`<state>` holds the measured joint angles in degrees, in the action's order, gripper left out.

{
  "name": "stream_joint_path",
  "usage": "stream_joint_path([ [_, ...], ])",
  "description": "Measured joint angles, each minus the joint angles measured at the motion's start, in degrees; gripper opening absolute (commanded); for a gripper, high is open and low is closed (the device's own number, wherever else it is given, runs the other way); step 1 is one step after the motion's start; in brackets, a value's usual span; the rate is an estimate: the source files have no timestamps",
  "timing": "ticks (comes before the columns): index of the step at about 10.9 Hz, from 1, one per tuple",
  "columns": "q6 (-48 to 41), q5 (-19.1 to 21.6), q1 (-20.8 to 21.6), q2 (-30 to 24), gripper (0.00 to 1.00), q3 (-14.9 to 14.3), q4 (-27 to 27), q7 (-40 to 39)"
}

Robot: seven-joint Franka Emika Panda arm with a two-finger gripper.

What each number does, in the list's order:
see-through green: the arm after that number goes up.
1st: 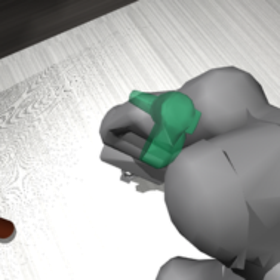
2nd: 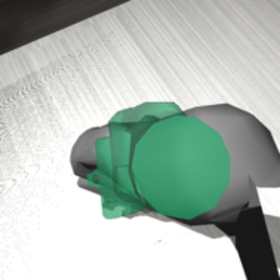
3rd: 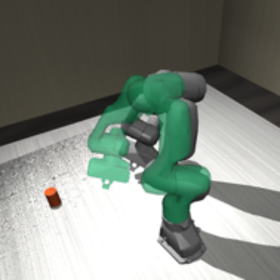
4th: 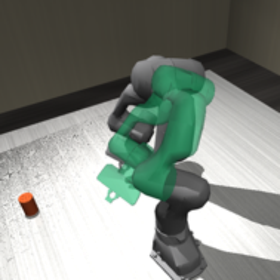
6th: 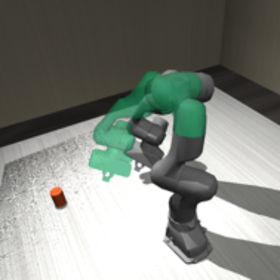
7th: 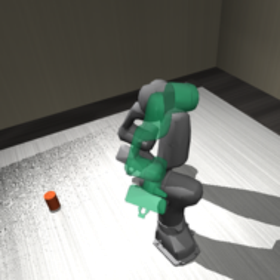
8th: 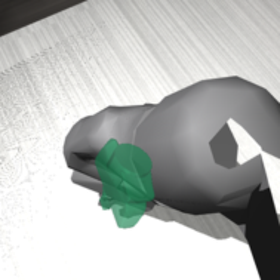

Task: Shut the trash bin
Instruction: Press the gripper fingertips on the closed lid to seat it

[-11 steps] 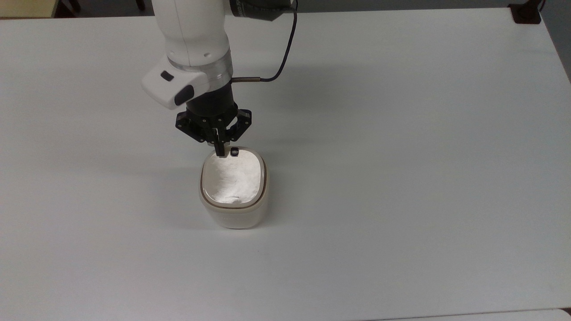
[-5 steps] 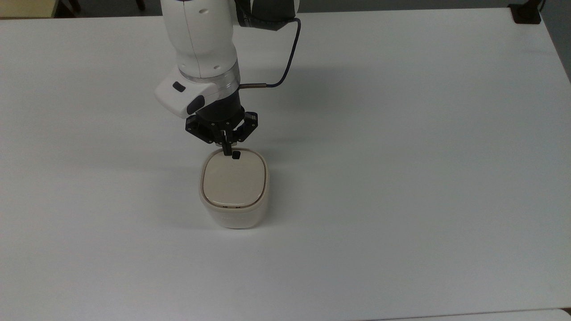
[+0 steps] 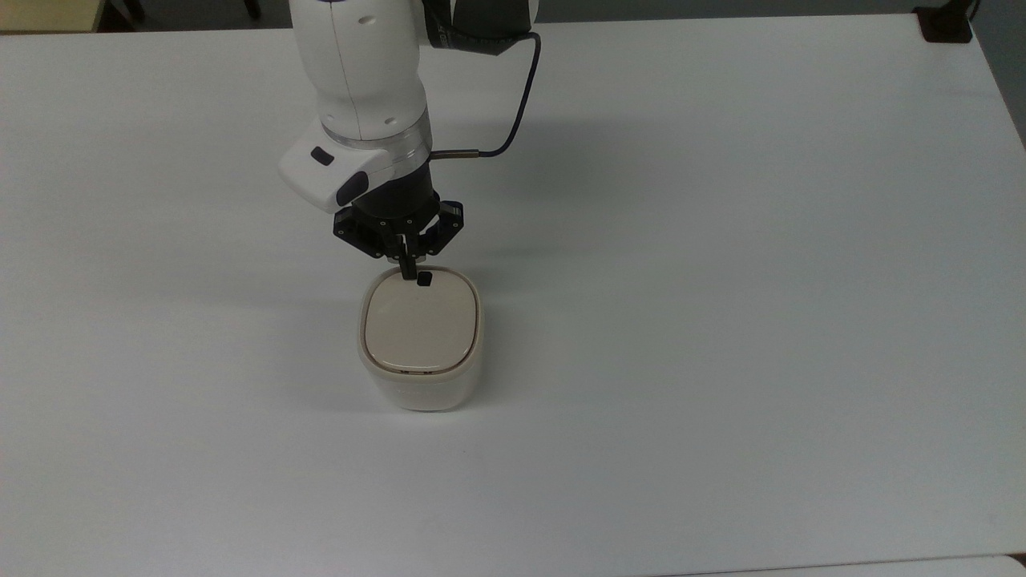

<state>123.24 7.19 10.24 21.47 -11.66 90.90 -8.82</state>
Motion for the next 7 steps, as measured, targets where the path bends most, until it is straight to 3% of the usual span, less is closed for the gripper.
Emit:
stream_joint_path([
  [7,5.11,-1.90,0.22,0.87,0.03,1.21,0.03,-0.01],
])
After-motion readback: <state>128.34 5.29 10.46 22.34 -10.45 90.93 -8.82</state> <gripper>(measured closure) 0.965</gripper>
